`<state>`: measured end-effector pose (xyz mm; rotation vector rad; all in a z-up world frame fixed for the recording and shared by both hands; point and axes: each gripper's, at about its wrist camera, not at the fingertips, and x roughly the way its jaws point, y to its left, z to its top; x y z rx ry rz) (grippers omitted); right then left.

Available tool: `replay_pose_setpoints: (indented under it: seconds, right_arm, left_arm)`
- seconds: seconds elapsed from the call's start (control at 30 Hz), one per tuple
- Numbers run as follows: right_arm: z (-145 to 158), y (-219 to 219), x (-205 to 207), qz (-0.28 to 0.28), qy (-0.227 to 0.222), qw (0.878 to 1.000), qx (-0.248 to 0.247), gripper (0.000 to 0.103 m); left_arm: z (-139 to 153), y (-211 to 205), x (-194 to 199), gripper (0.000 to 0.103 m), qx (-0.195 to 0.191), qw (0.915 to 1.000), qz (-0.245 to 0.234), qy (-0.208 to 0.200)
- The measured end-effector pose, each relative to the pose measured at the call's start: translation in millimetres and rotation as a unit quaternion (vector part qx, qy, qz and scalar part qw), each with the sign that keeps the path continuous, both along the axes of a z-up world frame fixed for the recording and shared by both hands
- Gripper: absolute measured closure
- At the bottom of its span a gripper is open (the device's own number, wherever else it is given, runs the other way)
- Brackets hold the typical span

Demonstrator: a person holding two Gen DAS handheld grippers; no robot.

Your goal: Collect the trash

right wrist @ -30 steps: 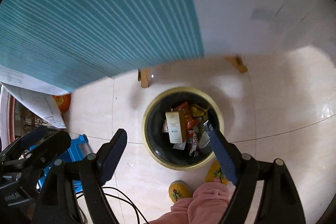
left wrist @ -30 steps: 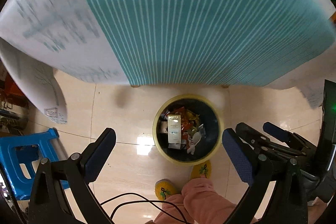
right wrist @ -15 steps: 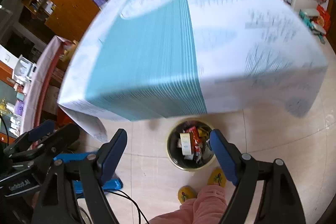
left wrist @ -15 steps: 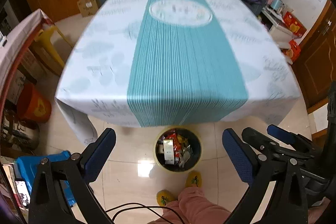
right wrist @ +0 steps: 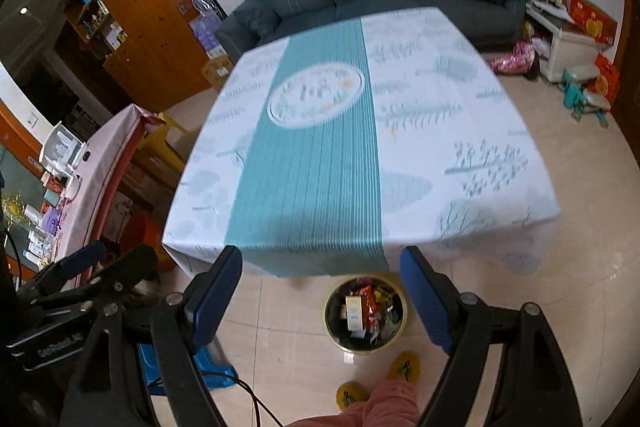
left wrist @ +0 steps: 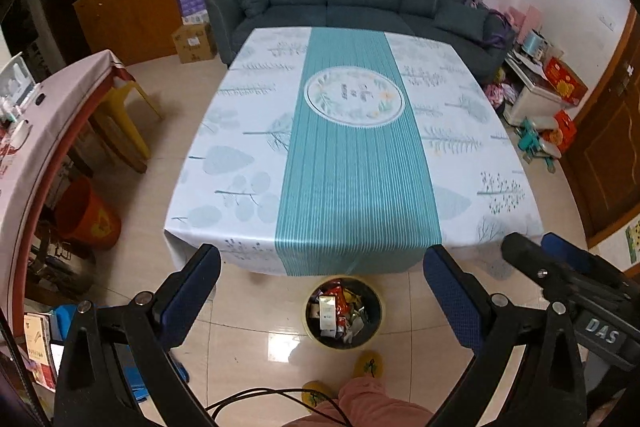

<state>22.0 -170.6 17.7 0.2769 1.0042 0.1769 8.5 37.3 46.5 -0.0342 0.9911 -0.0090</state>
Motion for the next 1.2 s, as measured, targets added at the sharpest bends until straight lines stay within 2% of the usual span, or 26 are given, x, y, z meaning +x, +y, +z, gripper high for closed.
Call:
replay_pose_setpoints:
  seconds: [0.13, 0.33, 0.8, 1.2]
  right_arm:
    - [20, 0, -4, 0.006, -0.024, 1.0, -0.011, 0.021]
    - [34, 3, -13, 0.011, -0.042, 0.999, -0.023, 0.021]
    - [47, 3, -24, 0.017, -0.073, 0.996, -0.047, 0.021]
    - [48, 5, -26, 0.018, -0.076, 0.996, -0.047, 0.021]
  left_arm:
    - [8, -3, -5, 0.003, -0.003, 1.0, 0.007, -0.006]
    - [13, -9, -14, 0.003, -0.004, 0.9998, 0.011, -0.014]
    - [18, -15, -22, 0.003, 0.01, 0.9993, 0.018, -0.031]
    - [20, -13, -22, 0.003, 0.019, 0.999, 0.022, -0.033]
